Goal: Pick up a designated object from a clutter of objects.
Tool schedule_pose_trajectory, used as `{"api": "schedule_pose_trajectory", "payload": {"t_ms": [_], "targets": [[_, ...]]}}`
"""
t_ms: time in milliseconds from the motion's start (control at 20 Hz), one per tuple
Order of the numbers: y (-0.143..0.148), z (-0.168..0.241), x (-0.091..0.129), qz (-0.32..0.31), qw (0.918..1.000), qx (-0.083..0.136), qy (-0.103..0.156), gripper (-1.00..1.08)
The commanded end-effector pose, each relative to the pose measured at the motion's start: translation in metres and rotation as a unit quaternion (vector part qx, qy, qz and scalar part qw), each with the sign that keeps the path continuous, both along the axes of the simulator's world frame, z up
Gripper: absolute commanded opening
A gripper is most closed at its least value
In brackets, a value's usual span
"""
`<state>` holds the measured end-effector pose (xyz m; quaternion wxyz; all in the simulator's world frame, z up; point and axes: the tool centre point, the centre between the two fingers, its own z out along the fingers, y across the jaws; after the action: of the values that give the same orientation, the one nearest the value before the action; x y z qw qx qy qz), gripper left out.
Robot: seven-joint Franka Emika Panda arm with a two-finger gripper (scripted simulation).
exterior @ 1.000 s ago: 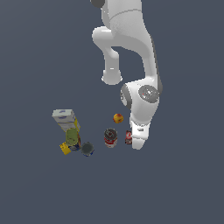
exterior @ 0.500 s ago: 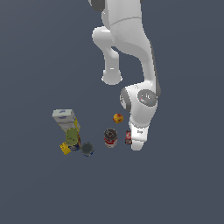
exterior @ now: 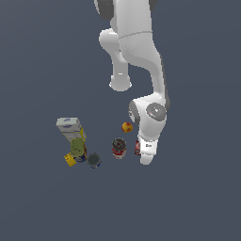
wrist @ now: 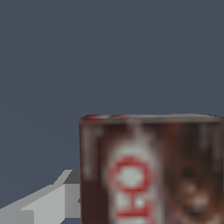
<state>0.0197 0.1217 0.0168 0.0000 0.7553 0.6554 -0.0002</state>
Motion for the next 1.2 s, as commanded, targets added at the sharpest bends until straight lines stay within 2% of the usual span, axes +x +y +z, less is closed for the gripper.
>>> {"api": "schedule_pose_trajectory", "payload": {"t_ms": [0,650,1150], "targets": [[0.000,-0.001,0.000,0.000,1.0000,0.000,0.000,-1.00],[-0.003,0.005,0.002,0.000,1.0000,0.000,-0.001,-1.00],[-0.035,0.058,0.013,0.000,1.0000,0.000,-0.001,-1.00]]}}
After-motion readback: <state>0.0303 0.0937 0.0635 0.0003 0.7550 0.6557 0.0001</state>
